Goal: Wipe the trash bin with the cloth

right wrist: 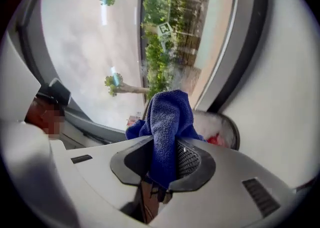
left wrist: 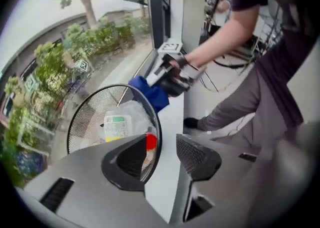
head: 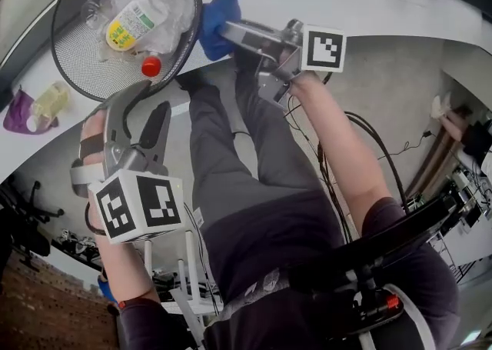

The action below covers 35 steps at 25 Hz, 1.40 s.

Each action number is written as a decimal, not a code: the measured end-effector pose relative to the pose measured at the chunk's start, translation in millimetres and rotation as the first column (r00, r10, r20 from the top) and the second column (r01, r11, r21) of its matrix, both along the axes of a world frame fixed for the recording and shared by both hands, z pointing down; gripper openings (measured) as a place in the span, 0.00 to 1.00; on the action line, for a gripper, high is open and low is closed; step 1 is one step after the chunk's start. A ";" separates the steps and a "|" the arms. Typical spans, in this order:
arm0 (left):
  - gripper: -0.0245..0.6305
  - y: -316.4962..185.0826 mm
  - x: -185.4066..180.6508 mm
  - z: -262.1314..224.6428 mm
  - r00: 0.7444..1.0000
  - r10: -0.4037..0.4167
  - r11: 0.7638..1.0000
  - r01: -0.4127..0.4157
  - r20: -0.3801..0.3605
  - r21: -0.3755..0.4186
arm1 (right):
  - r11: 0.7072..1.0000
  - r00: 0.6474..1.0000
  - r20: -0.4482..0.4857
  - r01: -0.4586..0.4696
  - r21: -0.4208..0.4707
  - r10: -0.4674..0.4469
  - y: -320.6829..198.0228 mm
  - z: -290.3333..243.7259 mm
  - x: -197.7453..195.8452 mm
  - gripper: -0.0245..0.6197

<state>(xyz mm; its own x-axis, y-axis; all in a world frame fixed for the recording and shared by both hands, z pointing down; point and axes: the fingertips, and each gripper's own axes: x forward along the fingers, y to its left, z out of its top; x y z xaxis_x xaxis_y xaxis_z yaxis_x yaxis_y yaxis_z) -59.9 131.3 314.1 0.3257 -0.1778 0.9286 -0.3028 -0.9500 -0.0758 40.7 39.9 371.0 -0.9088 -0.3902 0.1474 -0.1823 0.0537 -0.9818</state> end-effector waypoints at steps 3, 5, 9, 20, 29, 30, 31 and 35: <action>0.35 -1.4 -40.2 24.1 0.957 0.172 0.982 -0.185 0.233 0.033 | 0.987 0.994 -0.024 -0.102 0.128 0.105 -66.4 -28.9 31.7 0.18; 0.36 -3.0 -54.8 39.6 0.925 0.221 0.971 -0.240 0.308 0.023 | 0.970 0.990 -0.021 -0.134 0.204 0.141 -101.6 -50.6 39.7 0.18; 0.35 -13.3 -49.0 41.6 0.961 0.146 0.986 -0.162 0.234 0.049 | 0.974 0.998 -0.062 0.001 0.226 0.013 -114.2 -49.9 4.3 0.18; 0.17 -14.6 -3.9 27.5 0.988 -0.140 0.990 0.141 0.072 0.000 | 0.992 0.998 0.046 -0.036 -0.125 0.042 4.3 8.6 -31.5 0.18; 0.09 -32.2 15.0 25.1 0.948 -0.317 0.948 0.317 0.005 -0.021 | 0.980 0.992 0.087 0.108 -0.167 -0.095 47.7 13.4 -77.7 0.18; 0.09 -32.8 16.8 24.4 0.946 -0.325 0.946 0.325 0.003 -0.021 | 0.977 0.989 0.083 0.136 -0.164 -0.124 52.4 13.6 -80.8 0.18; 0.09 -32.6 18.3 22.8 0.947 -0.320 0.947 0.320 0.000 -0.023 | 0.973 0.987 0.074 0.156 -0.169 -0.145 56.4 15.0 -81.3 0.18; 0.15 -18.7 15.3 -0.5 0.978 -0.202 0.978 0.198 -0.055 -0.068 | 0.984 0.996 0.019 0.089 -0.157 -0.087 39.5 8.0 -51.9 0.18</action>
<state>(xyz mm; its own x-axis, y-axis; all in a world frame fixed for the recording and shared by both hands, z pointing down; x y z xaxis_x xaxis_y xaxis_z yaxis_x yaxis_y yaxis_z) -44.6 112.5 313.5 0.3461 -0.1884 0.9191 -0.4897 -0.8718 0.0058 -11.2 79.4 379.0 -0.9406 -0.2819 0.1892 -0.1715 -0.0862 -0.9814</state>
